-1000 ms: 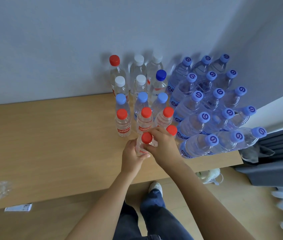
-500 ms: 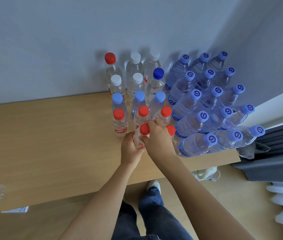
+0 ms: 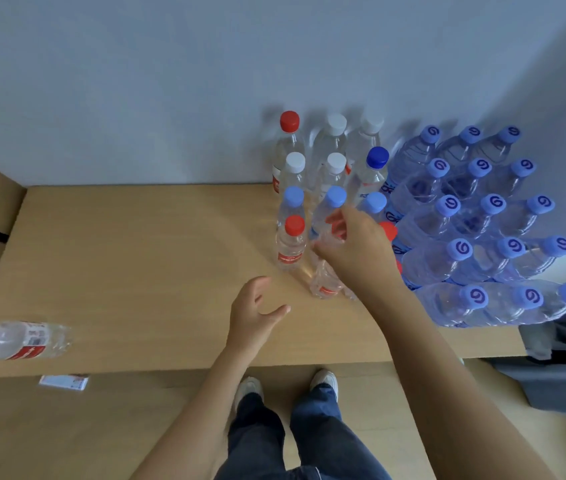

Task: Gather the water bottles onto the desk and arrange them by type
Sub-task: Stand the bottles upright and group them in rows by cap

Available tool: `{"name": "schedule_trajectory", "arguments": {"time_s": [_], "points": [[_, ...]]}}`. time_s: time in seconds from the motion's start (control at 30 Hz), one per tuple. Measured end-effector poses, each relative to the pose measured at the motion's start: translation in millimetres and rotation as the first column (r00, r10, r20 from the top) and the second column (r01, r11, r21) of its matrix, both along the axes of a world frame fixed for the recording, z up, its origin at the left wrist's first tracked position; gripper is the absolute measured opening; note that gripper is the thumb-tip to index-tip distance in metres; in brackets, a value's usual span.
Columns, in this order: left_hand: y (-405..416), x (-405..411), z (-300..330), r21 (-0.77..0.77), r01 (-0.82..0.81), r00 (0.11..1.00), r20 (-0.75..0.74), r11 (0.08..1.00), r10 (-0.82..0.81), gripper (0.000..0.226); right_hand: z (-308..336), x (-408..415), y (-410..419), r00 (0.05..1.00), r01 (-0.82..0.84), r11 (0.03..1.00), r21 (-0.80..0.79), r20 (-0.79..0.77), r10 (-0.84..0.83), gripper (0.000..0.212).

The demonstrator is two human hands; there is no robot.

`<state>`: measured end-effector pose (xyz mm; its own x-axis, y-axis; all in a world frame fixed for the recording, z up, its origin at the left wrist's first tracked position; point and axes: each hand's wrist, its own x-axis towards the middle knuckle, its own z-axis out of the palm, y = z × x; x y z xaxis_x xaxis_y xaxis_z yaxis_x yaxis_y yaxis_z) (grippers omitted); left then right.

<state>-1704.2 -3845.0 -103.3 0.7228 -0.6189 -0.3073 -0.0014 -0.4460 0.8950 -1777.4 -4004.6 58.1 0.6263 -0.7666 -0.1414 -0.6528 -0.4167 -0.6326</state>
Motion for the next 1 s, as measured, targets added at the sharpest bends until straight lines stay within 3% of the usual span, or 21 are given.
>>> {"name": "schedule_trajectory", "arguments": {"time_s": [0.13,0.43,0.73,1.0], "points": [[58,20,5,0.018,-0.192,0.980,-0.054,0.981,0.192,0.059,9,31,30,0.992,-0.078,0.992,0.102,0.103,0.067,0.032],[189,57,17,0.019,-0.546,0.835,-0.073,0.837,0.546,0.051,-6,117,142,0.901,-0.432,0.879,0.201,0.136,0.412,0.037],[286,82,22,0.010,-0.740,0.672,-0.044,0.673,0.740,0.051,-43,190,252,0.770,-0.635,0.718,0.284,0.164,0.616,0.043],[313,92,28,-0.026,-0.796,0.606,-0.067,0.605,0.793,0.051,-66,235,317,0.684,-0.724,0.612,0.319,0.217,0.696,0.060]]}}
